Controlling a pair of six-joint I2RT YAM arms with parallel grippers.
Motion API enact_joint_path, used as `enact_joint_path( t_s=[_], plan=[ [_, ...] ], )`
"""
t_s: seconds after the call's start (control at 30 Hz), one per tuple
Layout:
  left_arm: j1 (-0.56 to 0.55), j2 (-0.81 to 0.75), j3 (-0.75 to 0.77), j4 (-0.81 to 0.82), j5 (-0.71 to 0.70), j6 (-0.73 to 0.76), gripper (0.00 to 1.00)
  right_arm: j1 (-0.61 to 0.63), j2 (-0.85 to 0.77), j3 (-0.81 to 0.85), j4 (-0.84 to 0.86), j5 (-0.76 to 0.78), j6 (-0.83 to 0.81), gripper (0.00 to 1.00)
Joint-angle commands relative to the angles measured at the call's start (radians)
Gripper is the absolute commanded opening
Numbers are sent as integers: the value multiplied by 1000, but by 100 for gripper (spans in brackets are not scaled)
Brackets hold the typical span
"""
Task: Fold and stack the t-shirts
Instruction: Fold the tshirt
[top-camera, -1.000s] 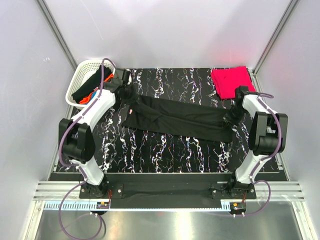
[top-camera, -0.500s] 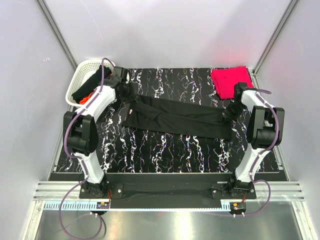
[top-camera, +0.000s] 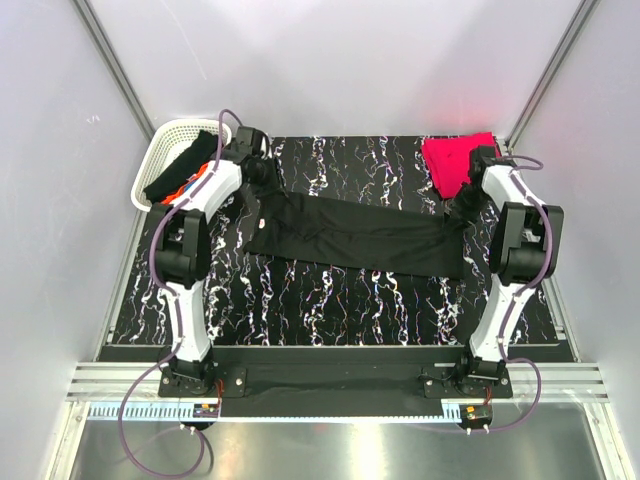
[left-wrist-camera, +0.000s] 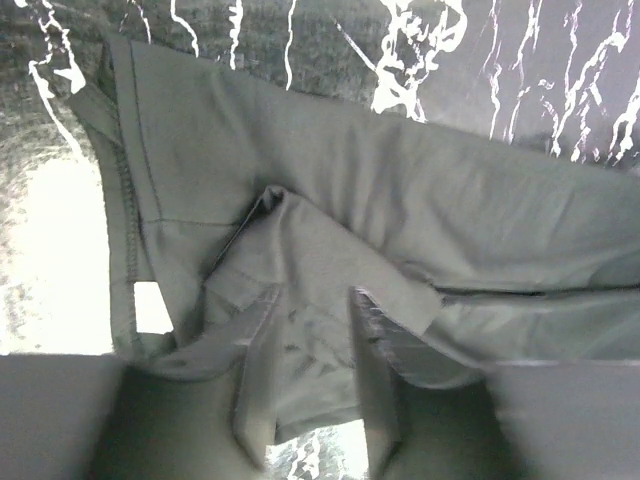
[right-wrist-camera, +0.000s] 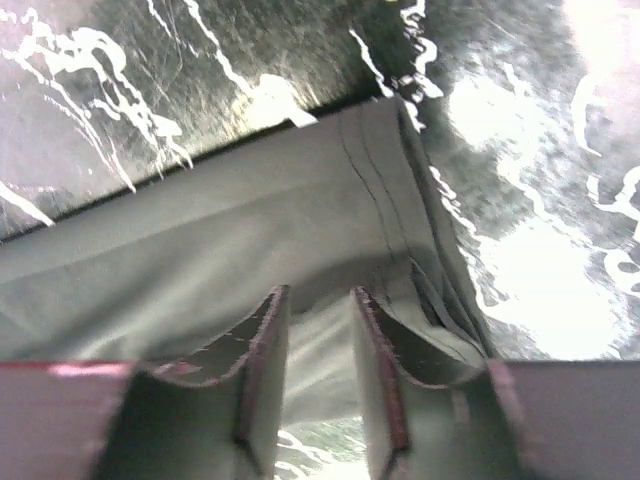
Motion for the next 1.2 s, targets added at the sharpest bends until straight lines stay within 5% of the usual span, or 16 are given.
enact_joint_path(
  t_s=[0.0,0.23,0.4,0.73,1.17],
  plan=[
    [3,-153,-56,14,-20,73,41,-2,-113,-24,-25,51,-46,40],
    [-12,-382,-381,75,41,90,40,4,-361,-317,57,-98,-9,45],
    [-18,-369,-536,149,3,25,34,18,-325,-391,148,-132,11,42],
    [15,-235,-586,152,-109,62,35,17,-253,-427,124,27,30,36],
    [46,-413,-774,94,-2,76,40,18,-276,-442,104,43,-18,40]
  ],
)
